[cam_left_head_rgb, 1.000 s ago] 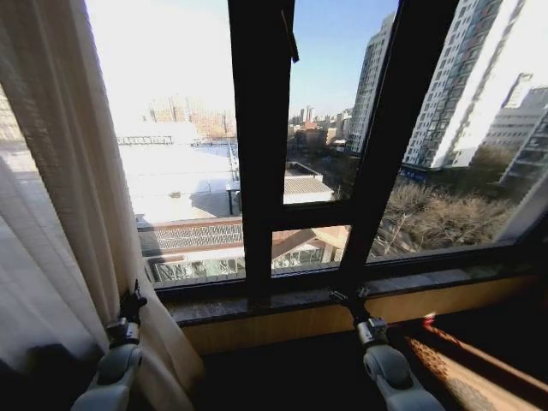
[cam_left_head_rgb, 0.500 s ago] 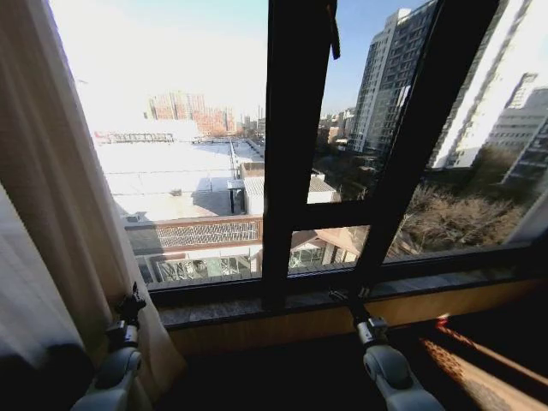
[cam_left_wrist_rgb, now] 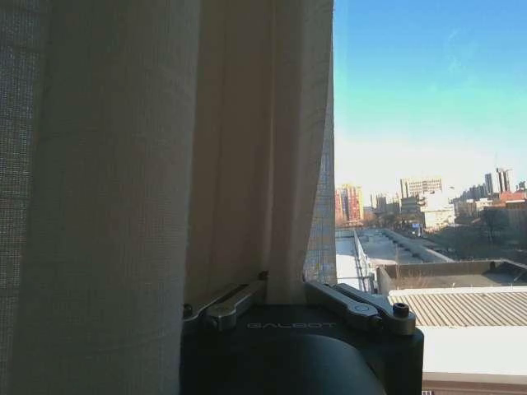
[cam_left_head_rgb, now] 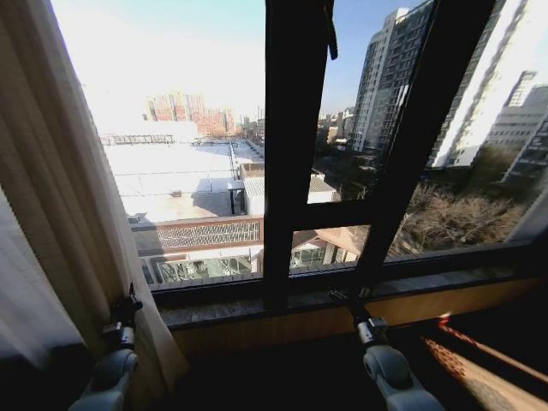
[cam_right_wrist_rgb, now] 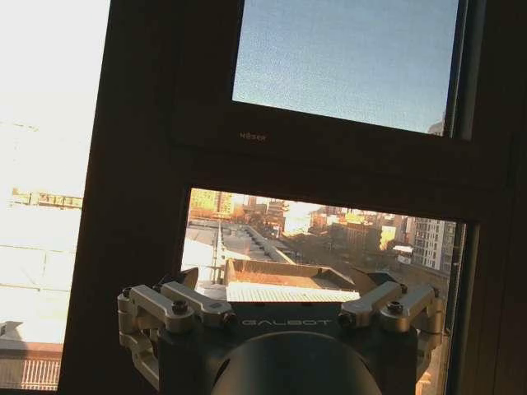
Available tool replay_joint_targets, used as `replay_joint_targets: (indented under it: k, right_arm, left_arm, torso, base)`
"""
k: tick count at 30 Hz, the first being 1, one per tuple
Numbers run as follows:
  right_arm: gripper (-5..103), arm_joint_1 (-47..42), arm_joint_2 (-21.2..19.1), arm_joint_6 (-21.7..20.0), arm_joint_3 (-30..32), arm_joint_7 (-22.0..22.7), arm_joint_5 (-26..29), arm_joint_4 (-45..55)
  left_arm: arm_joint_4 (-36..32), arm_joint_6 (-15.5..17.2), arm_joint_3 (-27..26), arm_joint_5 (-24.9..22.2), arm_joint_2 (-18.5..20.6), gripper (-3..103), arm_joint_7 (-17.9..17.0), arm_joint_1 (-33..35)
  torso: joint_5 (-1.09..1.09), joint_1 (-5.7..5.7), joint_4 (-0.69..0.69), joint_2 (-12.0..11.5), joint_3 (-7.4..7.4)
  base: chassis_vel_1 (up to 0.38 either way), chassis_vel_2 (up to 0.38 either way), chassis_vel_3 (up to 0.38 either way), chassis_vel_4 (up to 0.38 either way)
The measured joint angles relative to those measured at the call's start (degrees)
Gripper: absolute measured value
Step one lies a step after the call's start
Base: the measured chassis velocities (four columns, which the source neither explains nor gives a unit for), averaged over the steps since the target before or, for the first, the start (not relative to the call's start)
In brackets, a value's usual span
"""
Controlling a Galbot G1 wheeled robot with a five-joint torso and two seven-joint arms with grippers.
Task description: Open the curtains by pulling them apart, changing their state from closed to fully open.
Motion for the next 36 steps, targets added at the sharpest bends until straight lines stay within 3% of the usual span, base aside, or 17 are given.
replay_joint_targets:
  k: [12, 25, 36]
  right_arm:
    - [100, 0.0, 0.02, 0.0, -0.02, -0.01, 0.0, 0.01]
    - [100, 0.0, -0.01, 0.0, 0.01, 0.0, 0.0, 0.0]
    - [100, 0.0, 0.01, 0.0, -0.01, 0.0, 0.0, 0.01]
  left_arm:
    - [-0.03, -0.64, -0.44, 0.01, -0.12, 0, -0.13, 0.19]
    - [0.2, -0.49, -0.96, -0.01, -0.32, 0, -0.22, 0.44]
    - [0.37, -0.68, -1.26, 0.01, -0.42, 0, -0.31, 0.57]
  torso:
    - [-0.04, 0.0, 0.04, 0.01, -0.01]
    - [0.0, 0.0, -0.01, 0.01, 0.0]
    - [-0.02, -0.02, 0.02, 0.02, -0.02]
  base:
    - [0.179, 0.18, -0.165, -0.176]
    - [0.023, 0.007, -0.012, -0.01]
    - [0.224, 0.117, -0.225, -0.118]
